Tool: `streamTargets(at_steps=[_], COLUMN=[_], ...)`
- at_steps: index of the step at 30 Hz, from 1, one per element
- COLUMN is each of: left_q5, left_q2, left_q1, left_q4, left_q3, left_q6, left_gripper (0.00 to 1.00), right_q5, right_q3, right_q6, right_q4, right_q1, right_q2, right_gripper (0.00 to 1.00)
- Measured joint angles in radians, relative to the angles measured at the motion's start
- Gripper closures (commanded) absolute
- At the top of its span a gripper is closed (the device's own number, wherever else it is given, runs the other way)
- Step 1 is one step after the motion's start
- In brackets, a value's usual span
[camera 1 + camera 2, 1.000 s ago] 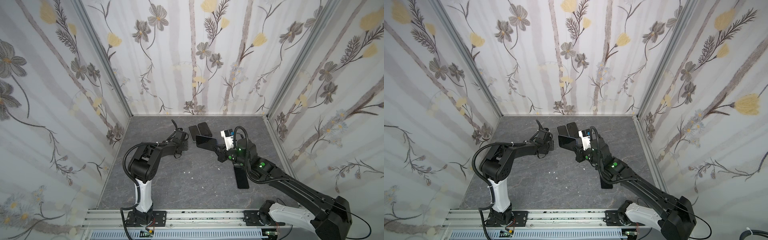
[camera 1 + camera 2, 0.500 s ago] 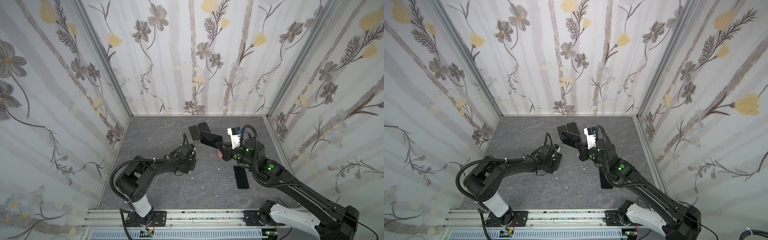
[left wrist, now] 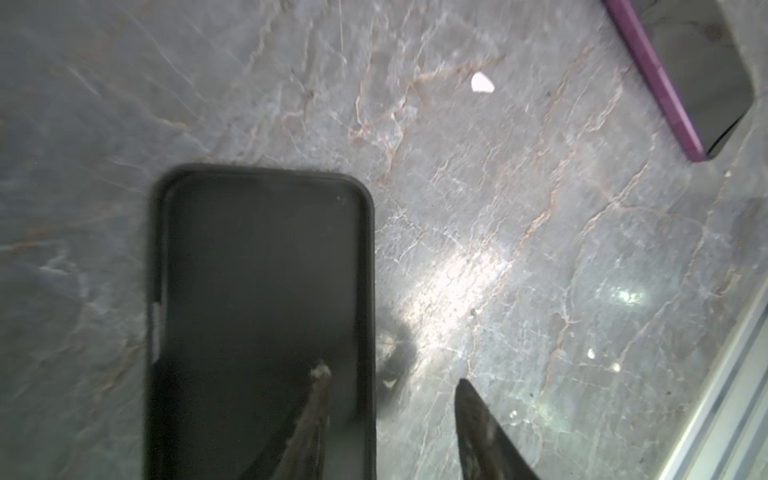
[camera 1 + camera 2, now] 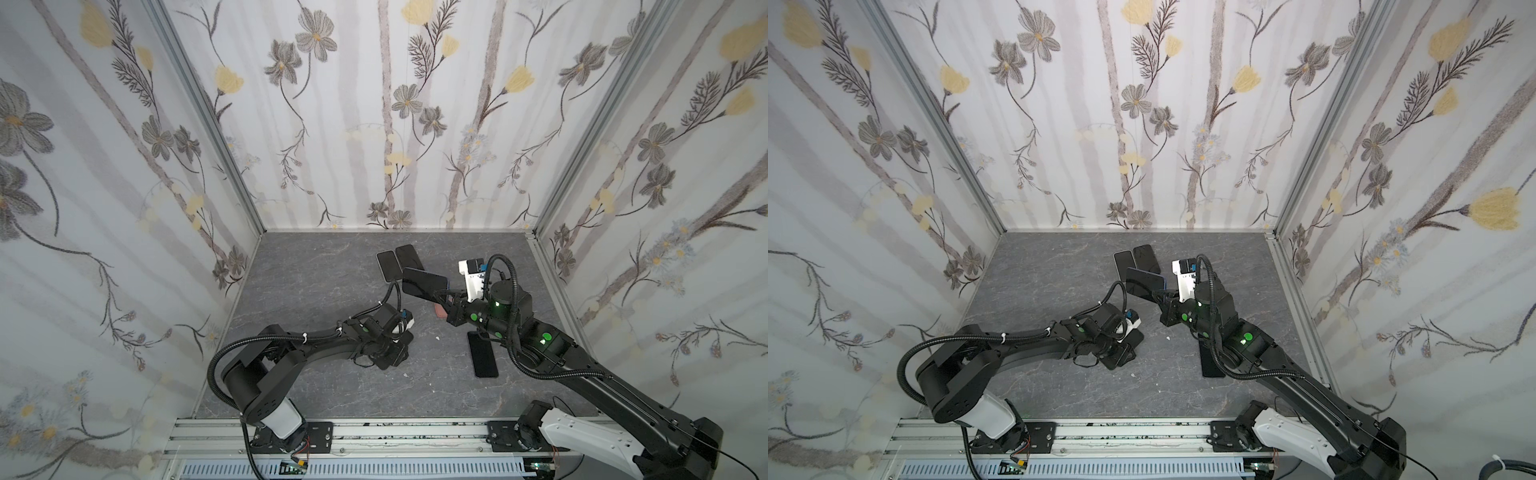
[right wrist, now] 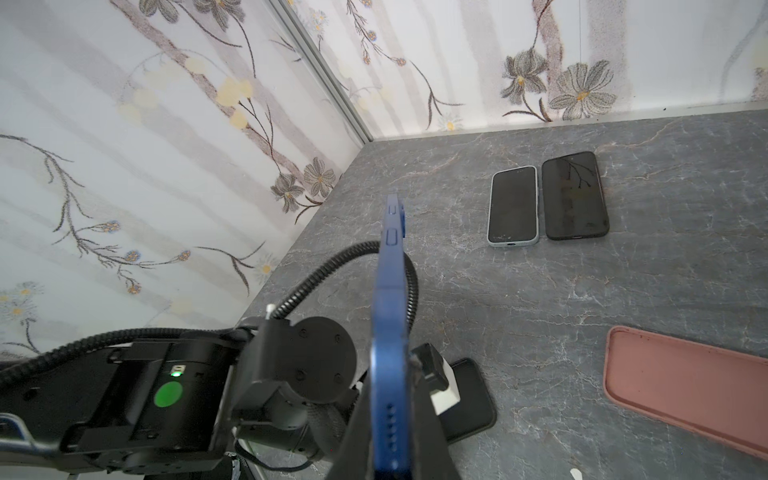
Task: Put the phone into the phone case
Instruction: 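Lift the black case with the left gripper toward the right gripper's phone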
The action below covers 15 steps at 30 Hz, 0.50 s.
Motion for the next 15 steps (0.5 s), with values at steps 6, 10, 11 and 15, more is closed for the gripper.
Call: streamTargets(at_steps=[6, 10, 11, 15], left_q5=[-0.026, -0.032, -0.032, -0.033], left_q2=[-0.254, -0.459, -0.501, -0.639], left_q1=[-0.001, 0.000, 0.000, 0.002], left_q4=[0.023, 0.020, 0.015, -0.001], left_q3=[-0.108, -0.250, -0.280, -0.385], left_q6=[-0.173, -0.365, -0.411, -0.563], left_gripper=[0.50, 0.52, 0.52, 0.53], right_q5=[0.006, -0.001, -0.015, -0.095], right_q3=[0.063, 0.145, 0.162, 0.187], right_q6=[0.010, -0.006, -0.011, -0.037], right_q4=[-0.082, -0.148, -0.160, -0.195], right_q1=[-0.002, -0.007, -0.008, -0.007], right_q2=[0.076, 0.212, 0.253, 0.395], right_gripper=[1.00, 1.00, 1.00, 1.00])
